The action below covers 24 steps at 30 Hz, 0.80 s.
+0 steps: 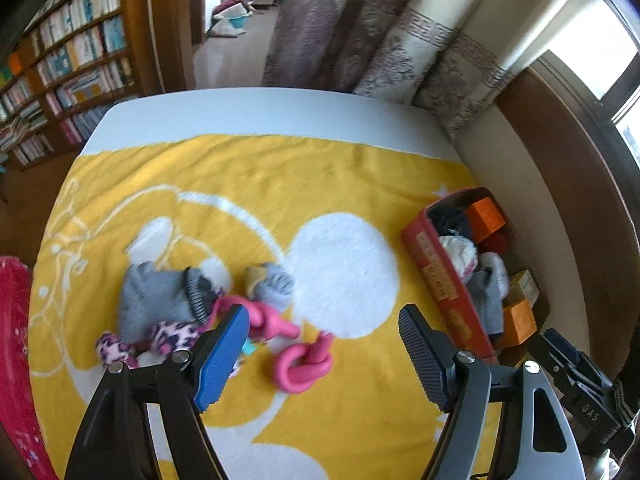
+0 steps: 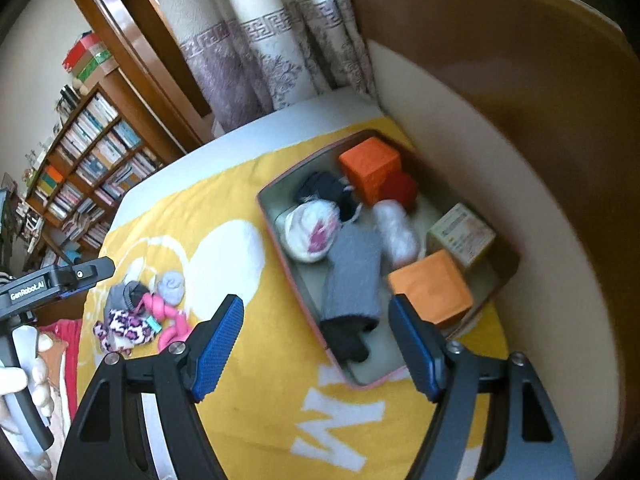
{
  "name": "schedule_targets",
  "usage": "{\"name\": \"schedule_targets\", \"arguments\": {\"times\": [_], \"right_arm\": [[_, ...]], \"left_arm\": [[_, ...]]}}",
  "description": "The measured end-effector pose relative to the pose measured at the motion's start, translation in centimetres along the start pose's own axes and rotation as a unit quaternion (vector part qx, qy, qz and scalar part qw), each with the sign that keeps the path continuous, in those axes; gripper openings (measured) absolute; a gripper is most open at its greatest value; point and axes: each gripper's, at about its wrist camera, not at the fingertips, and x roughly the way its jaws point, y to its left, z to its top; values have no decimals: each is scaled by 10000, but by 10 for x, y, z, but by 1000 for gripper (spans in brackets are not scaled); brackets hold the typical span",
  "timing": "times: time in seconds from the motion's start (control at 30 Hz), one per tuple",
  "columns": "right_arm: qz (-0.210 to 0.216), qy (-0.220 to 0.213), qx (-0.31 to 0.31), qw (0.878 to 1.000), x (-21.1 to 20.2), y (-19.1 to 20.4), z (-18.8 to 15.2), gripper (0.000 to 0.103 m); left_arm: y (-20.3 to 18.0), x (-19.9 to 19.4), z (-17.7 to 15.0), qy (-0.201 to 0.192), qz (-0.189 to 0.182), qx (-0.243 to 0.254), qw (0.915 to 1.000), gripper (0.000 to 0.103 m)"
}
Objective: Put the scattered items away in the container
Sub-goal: 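Move both tools back over the pile of items on the blanket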
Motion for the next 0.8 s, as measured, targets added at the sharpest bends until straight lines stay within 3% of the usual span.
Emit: {"name": "schedule_targets", "arguments": {"times": [0.8], "right_arm": [[397,755,-749,9935,45,110,-38,78]], "left_arm": [[169,-27,-50,95,501,-1227,9911,79]]}}
